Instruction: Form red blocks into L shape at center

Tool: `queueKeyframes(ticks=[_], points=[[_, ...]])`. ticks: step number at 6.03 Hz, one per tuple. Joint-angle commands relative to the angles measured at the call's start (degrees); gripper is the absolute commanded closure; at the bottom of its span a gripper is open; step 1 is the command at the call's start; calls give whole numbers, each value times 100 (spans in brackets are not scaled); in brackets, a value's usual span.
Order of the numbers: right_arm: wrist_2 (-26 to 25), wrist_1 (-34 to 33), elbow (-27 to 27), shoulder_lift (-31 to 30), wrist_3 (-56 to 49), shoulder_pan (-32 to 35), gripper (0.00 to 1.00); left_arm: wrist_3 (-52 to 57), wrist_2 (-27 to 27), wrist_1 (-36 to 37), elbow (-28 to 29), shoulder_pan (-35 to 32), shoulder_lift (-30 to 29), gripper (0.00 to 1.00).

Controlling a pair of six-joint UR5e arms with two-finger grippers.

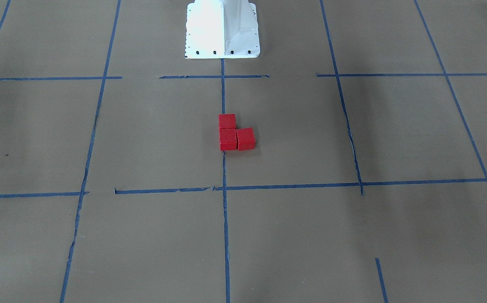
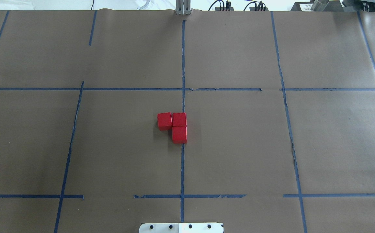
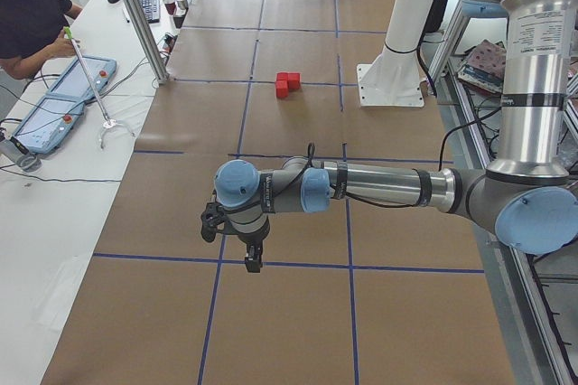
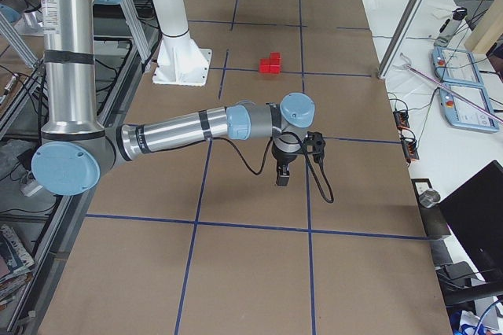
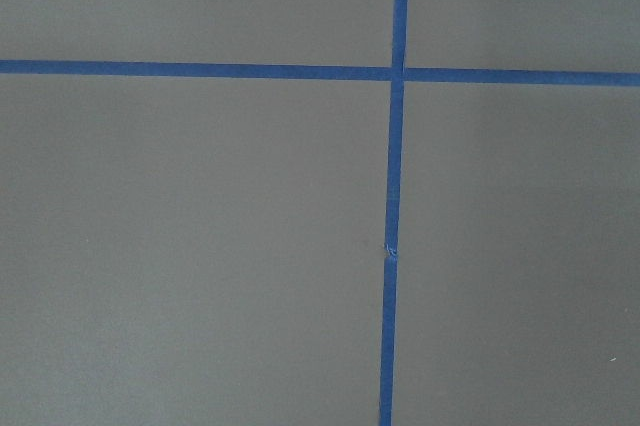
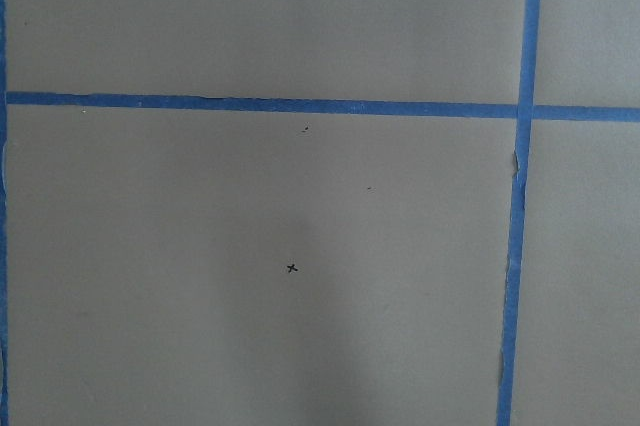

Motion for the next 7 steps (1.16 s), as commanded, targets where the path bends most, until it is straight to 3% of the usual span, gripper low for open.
queueKeyframes(ticks=[1, 7], points=[[-125, 11, 14, 51, 0, -10, 0, 29, -33, -6, -106, 5, -15, 0], [-126, 64, -90, 69, 9, -62, 0, 29, -33, -15, -158, 32, -24, 0]])
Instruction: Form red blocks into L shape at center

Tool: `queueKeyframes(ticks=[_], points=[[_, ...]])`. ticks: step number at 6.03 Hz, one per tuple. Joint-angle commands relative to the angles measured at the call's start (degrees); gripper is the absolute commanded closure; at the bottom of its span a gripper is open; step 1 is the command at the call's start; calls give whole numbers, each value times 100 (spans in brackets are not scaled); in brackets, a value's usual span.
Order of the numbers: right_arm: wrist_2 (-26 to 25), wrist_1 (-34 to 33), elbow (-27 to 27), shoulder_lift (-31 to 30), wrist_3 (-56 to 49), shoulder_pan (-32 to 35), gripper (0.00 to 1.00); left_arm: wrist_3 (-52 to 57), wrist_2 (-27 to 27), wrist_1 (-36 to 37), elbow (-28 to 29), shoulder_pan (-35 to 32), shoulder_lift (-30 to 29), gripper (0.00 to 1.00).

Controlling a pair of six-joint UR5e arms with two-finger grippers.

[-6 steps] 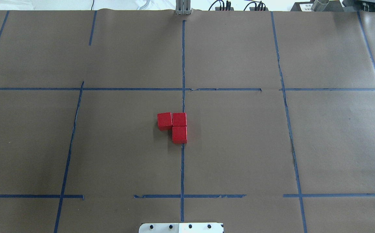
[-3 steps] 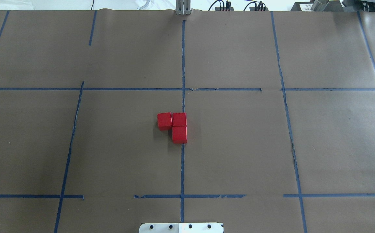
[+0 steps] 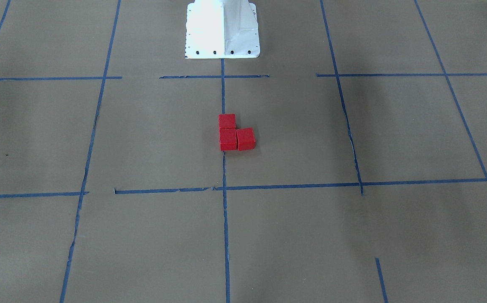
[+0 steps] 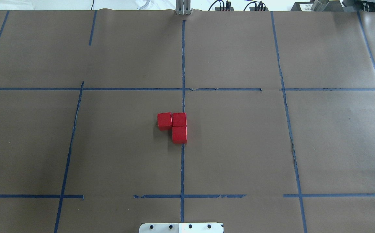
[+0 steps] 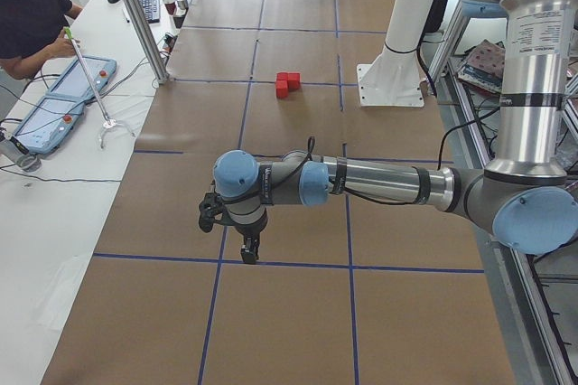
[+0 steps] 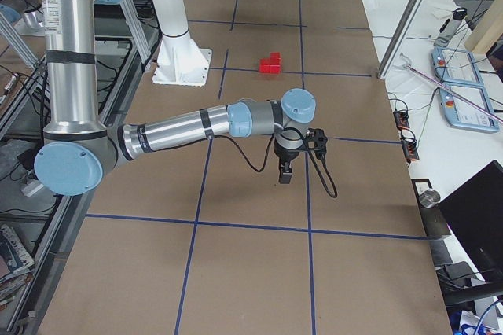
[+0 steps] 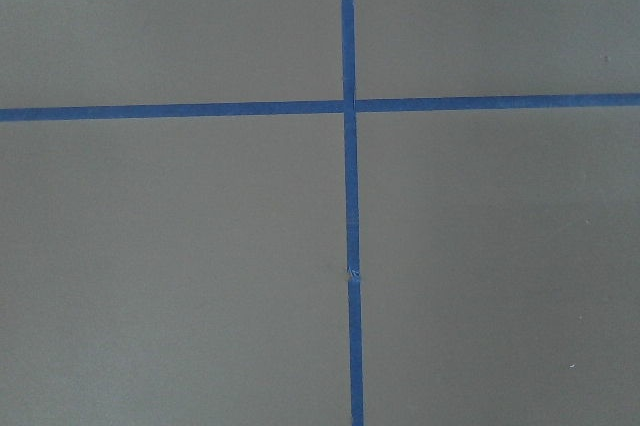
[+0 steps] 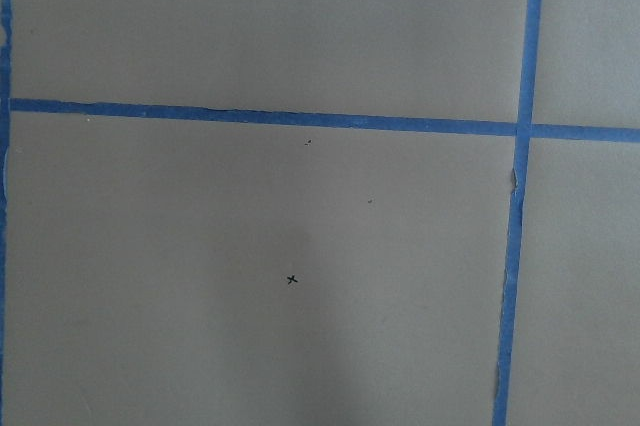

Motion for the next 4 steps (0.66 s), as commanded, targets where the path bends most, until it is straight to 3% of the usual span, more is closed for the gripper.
queueKeyframes(ticks=[1, 4], points=[[-12, 11, -184, 127, -6, -31, 0, 0, -2, -43, 12, 11, -6, 0], [-12, 37, -159, 172, -6, -23, 0, -26, 7, -307, 48, 20, 11, 0]])
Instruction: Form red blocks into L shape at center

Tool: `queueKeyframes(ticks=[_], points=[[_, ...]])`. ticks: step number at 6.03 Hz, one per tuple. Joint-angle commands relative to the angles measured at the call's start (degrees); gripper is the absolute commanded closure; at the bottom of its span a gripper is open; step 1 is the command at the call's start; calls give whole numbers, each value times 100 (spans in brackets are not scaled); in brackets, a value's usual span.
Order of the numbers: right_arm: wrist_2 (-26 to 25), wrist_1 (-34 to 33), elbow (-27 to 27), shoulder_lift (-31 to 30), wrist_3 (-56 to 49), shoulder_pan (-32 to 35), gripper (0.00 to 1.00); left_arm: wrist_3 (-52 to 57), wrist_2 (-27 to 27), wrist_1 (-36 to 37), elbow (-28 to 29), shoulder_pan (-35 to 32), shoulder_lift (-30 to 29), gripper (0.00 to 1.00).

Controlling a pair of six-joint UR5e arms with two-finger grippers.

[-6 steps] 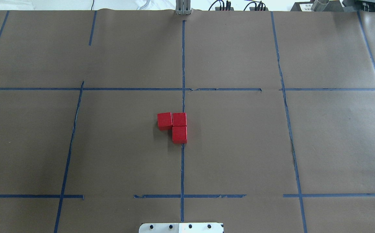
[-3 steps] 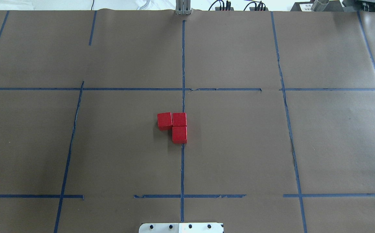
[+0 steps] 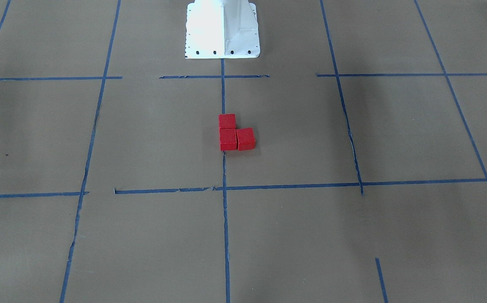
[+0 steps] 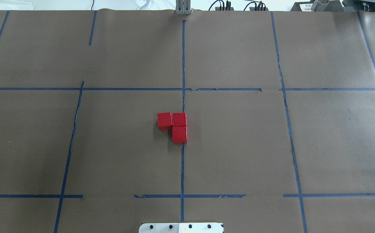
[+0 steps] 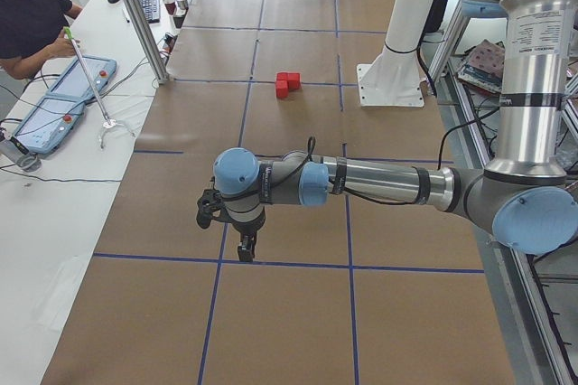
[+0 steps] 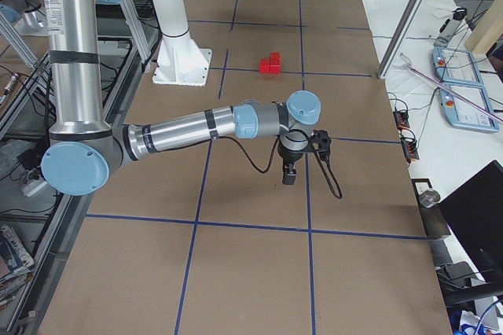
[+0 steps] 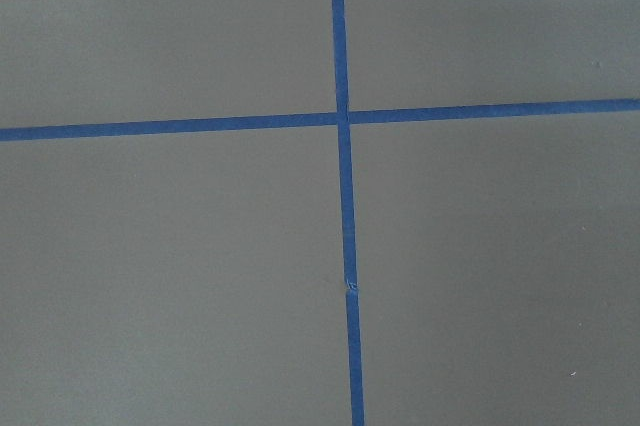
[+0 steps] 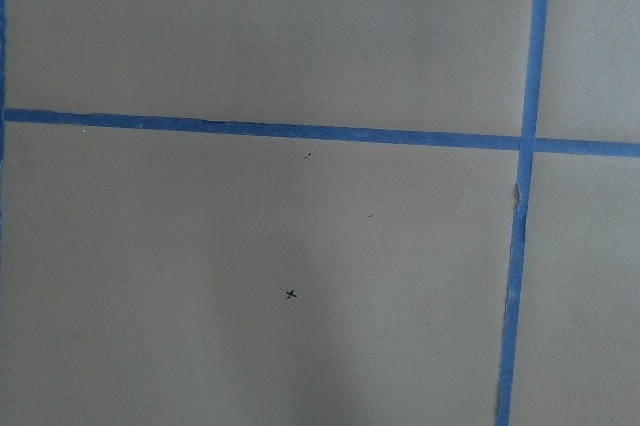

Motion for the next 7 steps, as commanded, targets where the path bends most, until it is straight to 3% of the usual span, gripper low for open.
queueKeyframes(ticks=[1, 7], points=[[-4, 12, 57, 22, 13, 3, 0, 7, 1, -14, 6, -3, -2, 0], [14, -14, 198, -30, 22, -24, 0, -19, 1, -14, -20, -3, 6, 0]])
